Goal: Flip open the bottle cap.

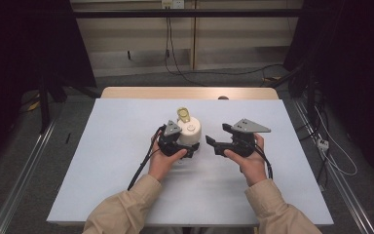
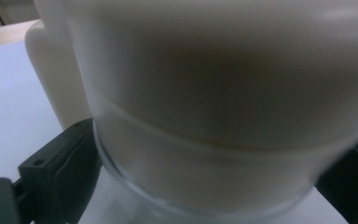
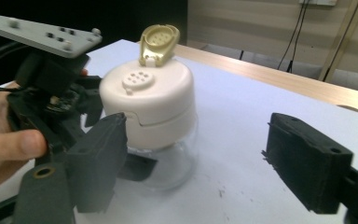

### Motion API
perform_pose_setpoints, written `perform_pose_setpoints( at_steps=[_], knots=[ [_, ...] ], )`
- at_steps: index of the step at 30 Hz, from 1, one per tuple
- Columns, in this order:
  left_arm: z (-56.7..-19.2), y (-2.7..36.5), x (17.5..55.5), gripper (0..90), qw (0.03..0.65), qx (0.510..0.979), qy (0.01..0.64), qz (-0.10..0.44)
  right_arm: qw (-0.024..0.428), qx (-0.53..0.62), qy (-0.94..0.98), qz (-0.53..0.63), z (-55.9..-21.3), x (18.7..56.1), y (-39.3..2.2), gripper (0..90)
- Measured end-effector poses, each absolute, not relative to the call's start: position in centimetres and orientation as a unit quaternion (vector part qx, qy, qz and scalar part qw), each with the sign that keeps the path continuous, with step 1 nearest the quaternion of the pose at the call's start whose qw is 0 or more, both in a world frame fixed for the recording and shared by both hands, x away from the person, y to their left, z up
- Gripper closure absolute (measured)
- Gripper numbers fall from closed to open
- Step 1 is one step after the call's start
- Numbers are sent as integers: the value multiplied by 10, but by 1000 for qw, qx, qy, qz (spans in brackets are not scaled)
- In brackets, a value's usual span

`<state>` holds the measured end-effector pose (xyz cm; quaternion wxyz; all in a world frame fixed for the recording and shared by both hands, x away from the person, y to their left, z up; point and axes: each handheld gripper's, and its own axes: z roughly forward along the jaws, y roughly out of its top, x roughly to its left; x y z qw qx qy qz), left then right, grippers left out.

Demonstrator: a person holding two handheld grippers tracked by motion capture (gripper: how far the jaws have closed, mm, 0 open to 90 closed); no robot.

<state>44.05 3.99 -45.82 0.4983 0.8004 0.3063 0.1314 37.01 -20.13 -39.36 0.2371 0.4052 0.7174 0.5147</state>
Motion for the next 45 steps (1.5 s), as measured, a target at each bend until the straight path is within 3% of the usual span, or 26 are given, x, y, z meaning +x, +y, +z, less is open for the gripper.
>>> perform_pose_setpoints(
  at_steps=[19,45],
  knots=[
    [-440,109,411,48,522,784,314,116,240,414,709,518,-415,343,-228,119],
    [-433,167,381,48,513,792,307,126,238,415,716,508,-435,313,-247,66]
  ],
)
